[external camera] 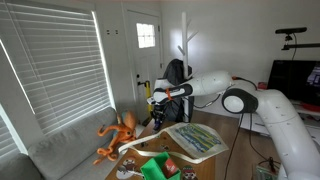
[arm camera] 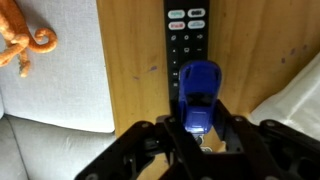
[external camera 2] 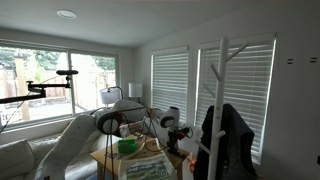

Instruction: Put the blue toy car on top of the black remote

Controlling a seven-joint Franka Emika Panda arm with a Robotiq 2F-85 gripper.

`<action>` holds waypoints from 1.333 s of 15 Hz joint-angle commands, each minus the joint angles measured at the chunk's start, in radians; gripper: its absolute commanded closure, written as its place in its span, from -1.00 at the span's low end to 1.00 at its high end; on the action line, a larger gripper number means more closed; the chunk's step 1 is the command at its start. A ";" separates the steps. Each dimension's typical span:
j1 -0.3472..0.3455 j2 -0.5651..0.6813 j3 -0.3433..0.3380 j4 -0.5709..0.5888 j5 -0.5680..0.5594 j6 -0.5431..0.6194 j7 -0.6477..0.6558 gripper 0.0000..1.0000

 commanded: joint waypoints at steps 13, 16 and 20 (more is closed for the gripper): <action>0.000 0.068 0.006 0.097 -0.041 -0.044 0.071 0.79; -0.001 0.066 0.007 0.094 -0.044 -0.051 0.069 0.79; -0.001 0.065 0.005 0.093 -0.044 -0.058 0.080 -0.36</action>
